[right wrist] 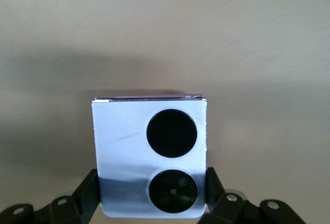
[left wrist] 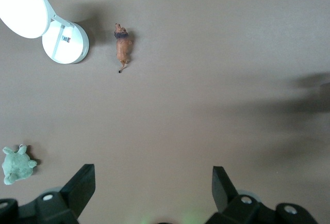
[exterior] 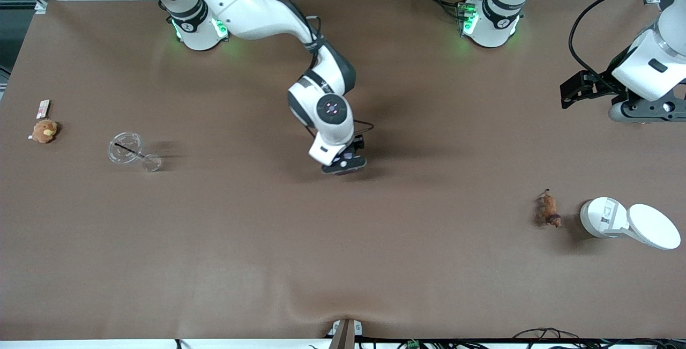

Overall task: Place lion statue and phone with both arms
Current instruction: 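Lift the white phone with the right gripper toward the clear glass, then lower the held phone onto the table beside the clear glass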

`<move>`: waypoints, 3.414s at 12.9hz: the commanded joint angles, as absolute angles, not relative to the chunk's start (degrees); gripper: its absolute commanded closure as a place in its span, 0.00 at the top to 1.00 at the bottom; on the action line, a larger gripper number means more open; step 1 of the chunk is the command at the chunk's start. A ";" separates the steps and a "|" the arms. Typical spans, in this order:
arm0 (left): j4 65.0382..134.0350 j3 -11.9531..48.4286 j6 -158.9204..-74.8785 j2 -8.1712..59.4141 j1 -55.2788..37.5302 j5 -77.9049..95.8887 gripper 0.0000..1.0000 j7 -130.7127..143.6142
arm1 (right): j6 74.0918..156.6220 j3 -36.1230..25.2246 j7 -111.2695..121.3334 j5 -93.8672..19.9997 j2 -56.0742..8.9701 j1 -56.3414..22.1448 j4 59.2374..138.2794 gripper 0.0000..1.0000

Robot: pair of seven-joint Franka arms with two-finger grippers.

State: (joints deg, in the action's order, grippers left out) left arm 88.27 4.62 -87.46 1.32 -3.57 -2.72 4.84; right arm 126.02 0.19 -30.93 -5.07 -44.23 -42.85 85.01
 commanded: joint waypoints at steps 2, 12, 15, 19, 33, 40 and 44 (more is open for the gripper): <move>87.45 4.75 -85.44 0.62 -2.99 -2.90 1.00 3.87 | 118.49 0.97 -31.20 -4.22 -37.19 -36.49 86.83 0.00; 87.36 4.83 -85.34 0.79 -3.08 -2.99 1.00 4.39 | 116.44 1.23 -16.28 -6.59 -25.50 -18.64 100.96 0.00; 86.13 4.92 -85.52 1.32 -3.52 -3.08 1.00 4.48 | 123.97 1.23 -10.92 -6.59 -21.11 -15.48 112.19 0.00; 86.04 4.40 -85.60 1.32 -2.99 -3.08 1.00 4.57 | 127.79 1.05 -3.11 -6.50 -18.47 -8.20 120.39 0.00; 83.76 6.24 -83.76 2.72 -2.90 -2.90 1.00 4.83 | 139.83 1.23 7.47 -10.02 -20.65 -0.88 130.08 0.00; 83.67 6.15 -83.76 3.69 -2.11 -2.46 1.00 4.48 | 134.86 1.23 7.56 -10.28 -21.71 -1.23 126.58 1.00; 83.67 6.15 -83.76 3.69 -2.11 -2.46 1.00 4.48 | 118.06 1.05 7.82 -9.76 -21.80 -0.79 113.49 1.00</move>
